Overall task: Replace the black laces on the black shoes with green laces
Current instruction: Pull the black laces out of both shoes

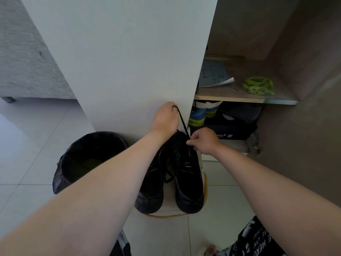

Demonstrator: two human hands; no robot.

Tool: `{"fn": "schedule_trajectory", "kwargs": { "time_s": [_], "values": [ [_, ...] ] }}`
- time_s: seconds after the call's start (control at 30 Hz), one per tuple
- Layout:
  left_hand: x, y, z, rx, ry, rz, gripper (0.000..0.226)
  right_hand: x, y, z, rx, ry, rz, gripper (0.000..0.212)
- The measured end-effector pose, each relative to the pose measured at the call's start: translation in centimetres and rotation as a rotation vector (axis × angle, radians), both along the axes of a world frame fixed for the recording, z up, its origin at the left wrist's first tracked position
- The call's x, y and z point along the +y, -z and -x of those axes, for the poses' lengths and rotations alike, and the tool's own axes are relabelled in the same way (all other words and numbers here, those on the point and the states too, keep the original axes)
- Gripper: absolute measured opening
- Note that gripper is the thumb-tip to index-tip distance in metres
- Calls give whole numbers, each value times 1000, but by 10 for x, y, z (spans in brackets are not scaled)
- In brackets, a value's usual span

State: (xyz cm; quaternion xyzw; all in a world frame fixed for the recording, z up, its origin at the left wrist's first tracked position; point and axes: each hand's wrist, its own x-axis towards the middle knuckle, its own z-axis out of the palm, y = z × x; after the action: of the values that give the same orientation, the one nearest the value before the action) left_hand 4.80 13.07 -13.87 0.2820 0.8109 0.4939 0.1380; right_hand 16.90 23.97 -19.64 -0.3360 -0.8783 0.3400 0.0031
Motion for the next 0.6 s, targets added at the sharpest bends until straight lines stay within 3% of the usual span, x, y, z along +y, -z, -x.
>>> {"fn": "schedule_trajectory", "kwargs": {
  "time_s": [0.07,0.23,0.33,0.43,0.5,0.6],
  "values": [
    [0,-1,-1,69,-63,45,25,-2,0,1,13,24,15,31],
    [-5,8,3,538,103,490,36,2,0,1,147,172,75,23],
    [-9,9,-1,738,235,340,55,-4,-5,2,176,91,31,22],
    [-4,8,-11,705,503,188,71,-10,-10,6,220,-84,-159,15],
    [0,13,-14,612,603,241,69,-9,-9,7,240,-138,-258,7],
    [2,19,-11,469,585,431,48,-8,-7,5,258,-62,-186,9]
  ]
}}
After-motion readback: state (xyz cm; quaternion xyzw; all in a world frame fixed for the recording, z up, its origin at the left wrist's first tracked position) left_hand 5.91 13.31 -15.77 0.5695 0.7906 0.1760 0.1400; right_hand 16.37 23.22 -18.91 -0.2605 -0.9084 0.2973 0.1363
